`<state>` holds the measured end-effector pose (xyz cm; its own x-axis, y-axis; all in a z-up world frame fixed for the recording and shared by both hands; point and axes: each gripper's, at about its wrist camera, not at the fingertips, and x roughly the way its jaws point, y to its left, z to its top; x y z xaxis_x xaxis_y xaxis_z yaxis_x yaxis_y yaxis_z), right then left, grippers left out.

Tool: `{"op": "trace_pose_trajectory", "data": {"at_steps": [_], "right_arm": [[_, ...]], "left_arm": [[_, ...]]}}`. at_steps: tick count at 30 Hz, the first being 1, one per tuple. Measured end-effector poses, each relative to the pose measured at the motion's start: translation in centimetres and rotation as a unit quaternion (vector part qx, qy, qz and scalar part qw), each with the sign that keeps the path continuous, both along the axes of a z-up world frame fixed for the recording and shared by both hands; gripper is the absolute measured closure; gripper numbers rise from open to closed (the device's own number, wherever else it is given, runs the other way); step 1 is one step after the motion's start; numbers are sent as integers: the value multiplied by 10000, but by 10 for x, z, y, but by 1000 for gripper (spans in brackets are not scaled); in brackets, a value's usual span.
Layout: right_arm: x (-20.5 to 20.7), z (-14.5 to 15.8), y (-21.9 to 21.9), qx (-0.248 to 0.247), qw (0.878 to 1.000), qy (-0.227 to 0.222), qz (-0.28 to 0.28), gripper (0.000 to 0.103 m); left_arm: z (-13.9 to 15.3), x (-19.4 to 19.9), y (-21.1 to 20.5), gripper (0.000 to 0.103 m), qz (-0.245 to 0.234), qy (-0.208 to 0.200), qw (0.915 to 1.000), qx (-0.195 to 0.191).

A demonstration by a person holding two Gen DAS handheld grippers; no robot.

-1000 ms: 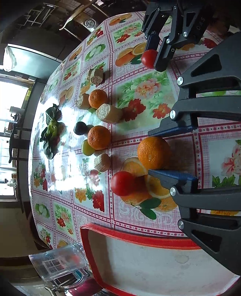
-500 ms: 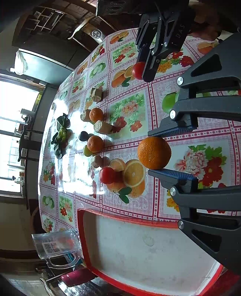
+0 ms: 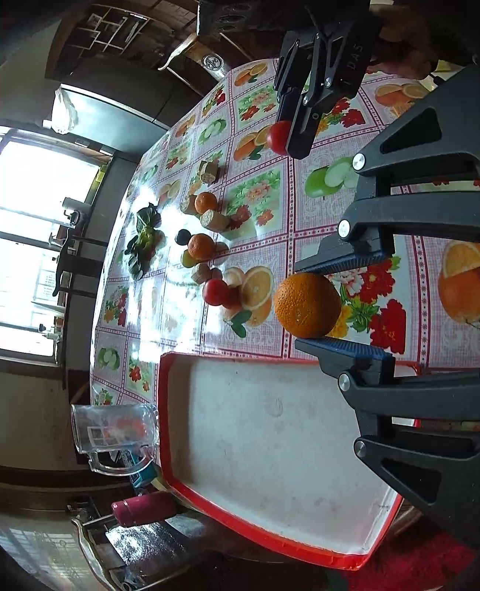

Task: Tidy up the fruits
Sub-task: 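Carry the orange and tomato with both tools over the red tray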

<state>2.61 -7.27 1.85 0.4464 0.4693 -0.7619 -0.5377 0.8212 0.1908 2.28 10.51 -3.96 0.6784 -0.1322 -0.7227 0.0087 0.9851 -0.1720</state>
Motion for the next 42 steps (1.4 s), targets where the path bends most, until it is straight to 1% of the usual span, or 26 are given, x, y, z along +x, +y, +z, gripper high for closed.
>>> {"op": "trace_pose_trajectory", "data": {"at_steps": [11, 16, 26, 35, 42], "right_arm": [[-11, 6, 48, -17, 9989, 17, 472, 71], [-14, 4, 75, -29, 9972, 57, 747, 71], [-23, 3, 128, -26, 9922, 107, 1239, 71], [-22, -10, 166, -85, 9876, 298, 1541, 71], [-15, -27, 203, -298, 9820, 461, 1808, 71]], "left_arm": [[-5, -17, 45, 72, 450, 12, 9989, -132], [-8, -24, 68, 72, 688, 20, 9975, -130], [-11, -33, 103, 72, 1017, 25, 9947, -111], [-20, -32, 129, 72, 1172, 148, 9930, -91], [-27, -23, 138, 72, 1092, 298, 9936, 2]]}}
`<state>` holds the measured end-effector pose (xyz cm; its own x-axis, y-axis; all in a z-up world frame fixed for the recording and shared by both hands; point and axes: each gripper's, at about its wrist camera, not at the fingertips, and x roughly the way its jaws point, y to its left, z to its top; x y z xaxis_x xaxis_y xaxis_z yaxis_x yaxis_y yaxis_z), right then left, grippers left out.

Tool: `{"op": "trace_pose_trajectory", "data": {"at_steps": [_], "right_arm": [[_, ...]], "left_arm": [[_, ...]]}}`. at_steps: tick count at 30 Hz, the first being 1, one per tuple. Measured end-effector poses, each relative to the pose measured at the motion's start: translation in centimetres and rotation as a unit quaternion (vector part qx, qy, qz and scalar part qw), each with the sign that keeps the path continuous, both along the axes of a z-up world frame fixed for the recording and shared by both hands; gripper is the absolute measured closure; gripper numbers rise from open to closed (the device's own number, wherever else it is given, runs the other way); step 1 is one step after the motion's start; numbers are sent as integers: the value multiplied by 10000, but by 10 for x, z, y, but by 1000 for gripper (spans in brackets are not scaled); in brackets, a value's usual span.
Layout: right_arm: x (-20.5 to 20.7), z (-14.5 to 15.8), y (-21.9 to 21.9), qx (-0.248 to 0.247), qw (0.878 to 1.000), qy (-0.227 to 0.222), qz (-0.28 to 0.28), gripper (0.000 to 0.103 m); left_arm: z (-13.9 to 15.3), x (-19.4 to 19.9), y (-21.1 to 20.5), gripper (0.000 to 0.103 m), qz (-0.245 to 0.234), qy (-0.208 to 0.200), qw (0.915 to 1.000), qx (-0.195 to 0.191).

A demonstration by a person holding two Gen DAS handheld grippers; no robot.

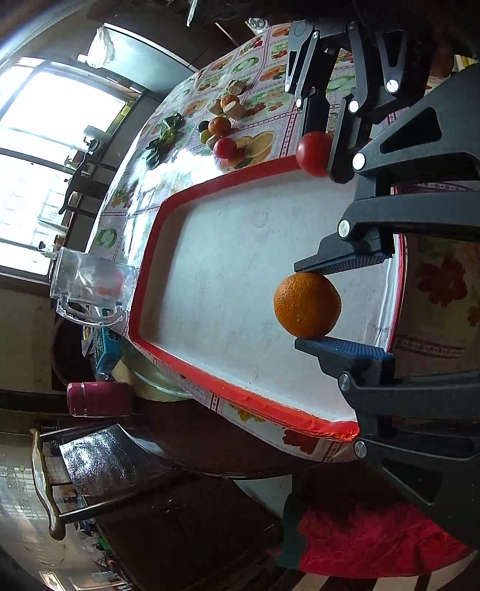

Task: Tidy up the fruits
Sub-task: 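Carry the orange and tomato with both tools over the red tray, then open the left tool to drop the orange while the right tool releases the tomato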

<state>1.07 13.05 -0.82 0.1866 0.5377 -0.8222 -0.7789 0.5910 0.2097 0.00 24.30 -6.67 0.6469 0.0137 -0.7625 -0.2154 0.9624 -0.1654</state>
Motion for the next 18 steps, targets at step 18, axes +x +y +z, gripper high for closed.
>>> {"op": "trace_pose_trajectory", "data": {"at_steps": [18], "right_arm": [[-1, -27, 30, -536, 9980, 67, 341, 52]], "left_arm": [[-25, 14, 13, 71, -335, 497, 9982, -8]]}}
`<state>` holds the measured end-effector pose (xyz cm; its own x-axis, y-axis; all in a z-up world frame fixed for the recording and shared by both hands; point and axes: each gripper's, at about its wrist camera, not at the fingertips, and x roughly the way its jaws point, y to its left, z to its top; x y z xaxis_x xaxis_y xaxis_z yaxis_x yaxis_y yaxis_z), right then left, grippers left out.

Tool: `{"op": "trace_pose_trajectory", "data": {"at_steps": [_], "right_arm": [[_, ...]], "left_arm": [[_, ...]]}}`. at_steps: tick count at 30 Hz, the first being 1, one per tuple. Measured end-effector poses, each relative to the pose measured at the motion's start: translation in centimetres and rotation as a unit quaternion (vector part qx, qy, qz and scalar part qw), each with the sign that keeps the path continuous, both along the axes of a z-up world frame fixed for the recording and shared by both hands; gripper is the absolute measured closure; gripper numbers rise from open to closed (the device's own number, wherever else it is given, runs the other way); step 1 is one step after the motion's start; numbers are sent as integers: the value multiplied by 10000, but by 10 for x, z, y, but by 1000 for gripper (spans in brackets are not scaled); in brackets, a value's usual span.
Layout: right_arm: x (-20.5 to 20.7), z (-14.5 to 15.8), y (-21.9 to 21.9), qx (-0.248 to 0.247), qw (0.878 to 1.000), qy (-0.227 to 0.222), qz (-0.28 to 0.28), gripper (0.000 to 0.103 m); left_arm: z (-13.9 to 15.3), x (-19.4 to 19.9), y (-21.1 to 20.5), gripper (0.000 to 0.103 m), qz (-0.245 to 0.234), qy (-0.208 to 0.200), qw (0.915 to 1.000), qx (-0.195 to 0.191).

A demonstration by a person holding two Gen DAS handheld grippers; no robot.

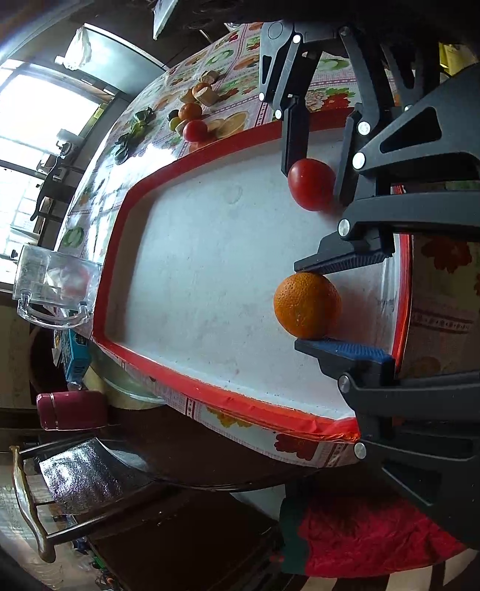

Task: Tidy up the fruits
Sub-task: 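Open the left tool to drop the orange while the right tool releases the tomato, then move both open tools back toward the remaining fruits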

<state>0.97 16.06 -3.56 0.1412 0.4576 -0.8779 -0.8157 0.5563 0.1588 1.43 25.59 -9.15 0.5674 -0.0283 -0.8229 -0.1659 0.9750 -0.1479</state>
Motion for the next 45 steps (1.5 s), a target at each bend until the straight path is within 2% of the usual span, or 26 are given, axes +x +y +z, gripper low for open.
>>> {"op": "trace_pose_trajectory", "data": {"at_steps": [2, 5, 11, 15, 19, 27, 34, 45], "right_arm": [[-2, 5, -7, 43, 10000, -54, 18, 52], [-4, 15, -24, 122, 9997, -193, -66, 52], [-1, 34, -84, 496, 9971, -178, -550, 49], [4, 38, -130, 560, 9934, -190, -978, 49], [8, 43, -178, 650, 9883, -150, -1369, 49], [15, 57, -251, 874, 9739, -280, -2075, 49], [19, 60, -289, 1034, 9622, -310, -2500, 49], [34, 54, -312, 1034, 9525, -301, -2850, 49]], "left_arm": [[0, 0, 0, 70, -10, 37, 10000, 31], [2, -2, -1, 57, 25, 94, 9999, 93], [23, -12, -9, 56, 126, -149, 9996, 224], [37, -15, -25, 56, 179, -398, 9990, 114], [49, -9, -60, 56, -48, -535, 9985, 101], [59, 6, -138, 56, -792, -624, 9948, 112], [57, 16, -180, 56, -1196, -575, 9911, 95], [55, 34, -197, 56, -1327, -582, 9892, 238]]}}
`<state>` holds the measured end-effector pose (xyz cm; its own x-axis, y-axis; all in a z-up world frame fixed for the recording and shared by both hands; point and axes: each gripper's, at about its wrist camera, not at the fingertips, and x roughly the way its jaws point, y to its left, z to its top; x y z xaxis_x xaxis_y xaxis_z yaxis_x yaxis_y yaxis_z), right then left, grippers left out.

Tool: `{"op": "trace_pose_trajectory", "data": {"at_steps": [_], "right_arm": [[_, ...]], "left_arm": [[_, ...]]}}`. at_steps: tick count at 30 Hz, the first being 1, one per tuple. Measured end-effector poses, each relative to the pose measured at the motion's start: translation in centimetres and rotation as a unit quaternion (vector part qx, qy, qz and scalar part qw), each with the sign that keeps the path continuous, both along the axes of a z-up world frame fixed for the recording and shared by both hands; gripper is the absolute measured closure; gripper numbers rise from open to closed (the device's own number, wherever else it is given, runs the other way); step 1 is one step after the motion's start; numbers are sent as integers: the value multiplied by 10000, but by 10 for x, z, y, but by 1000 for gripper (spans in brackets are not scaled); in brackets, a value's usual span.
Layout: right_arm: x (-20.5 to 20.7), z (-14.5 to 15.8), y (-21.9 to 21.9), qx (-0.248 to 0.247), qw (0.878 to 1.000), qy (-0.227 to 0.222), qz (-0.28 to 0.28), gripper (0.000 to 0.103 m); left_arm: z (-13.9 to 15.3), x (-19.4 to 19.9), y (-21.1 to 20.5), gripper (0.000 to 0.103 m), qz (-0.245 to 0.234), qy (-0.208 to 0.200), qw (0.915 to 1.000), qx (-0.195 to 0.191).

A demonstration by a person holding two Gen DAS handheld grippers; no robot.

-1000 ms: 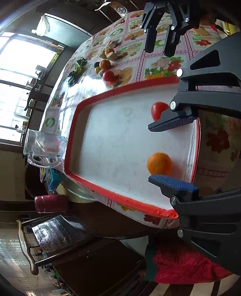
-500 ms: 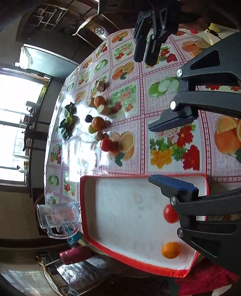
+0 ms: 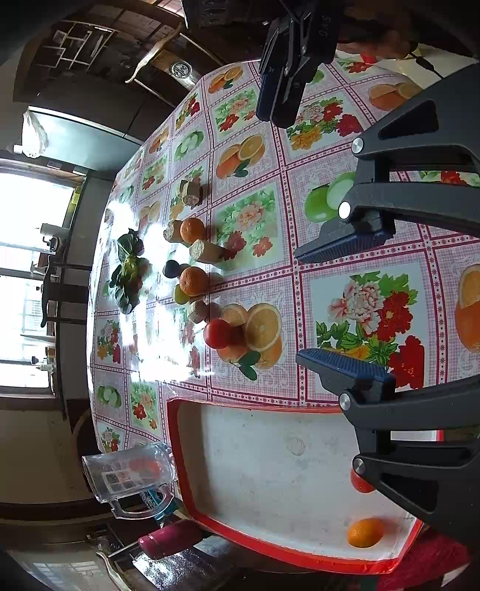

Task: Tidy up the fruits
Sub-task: 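Move both open tools back toward the remaining fruits, then grasp a red tomato with the left tool while the right tool grasps a beige block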

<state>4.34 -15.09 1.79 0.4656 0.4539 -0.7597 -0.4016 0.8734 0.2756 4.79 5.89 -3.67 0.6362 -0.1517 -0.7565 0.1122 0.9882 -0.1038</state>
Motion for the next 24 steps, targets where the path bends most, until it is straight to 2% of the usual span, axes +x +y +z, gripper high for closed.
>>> {"op": "trace_pose_trajectory", "data": {"at_steps": [9, 18, 24], "right_arm": [[32, -8, -15, -185, 9991, -18, -383, 49], [97, -34, -24, -523, 9942, 206, -919, 49], [132, -48, -20, -670, 9916, 295, -1067, 49]], "left_arm": [[-5, 28, 0, 56, -49, 41, 9999, -104], [-23, 76, 2, 56, -68, 257, 9996, 73], [-36, 108, 6, 57, -14, 445, 9989, 129]]}}
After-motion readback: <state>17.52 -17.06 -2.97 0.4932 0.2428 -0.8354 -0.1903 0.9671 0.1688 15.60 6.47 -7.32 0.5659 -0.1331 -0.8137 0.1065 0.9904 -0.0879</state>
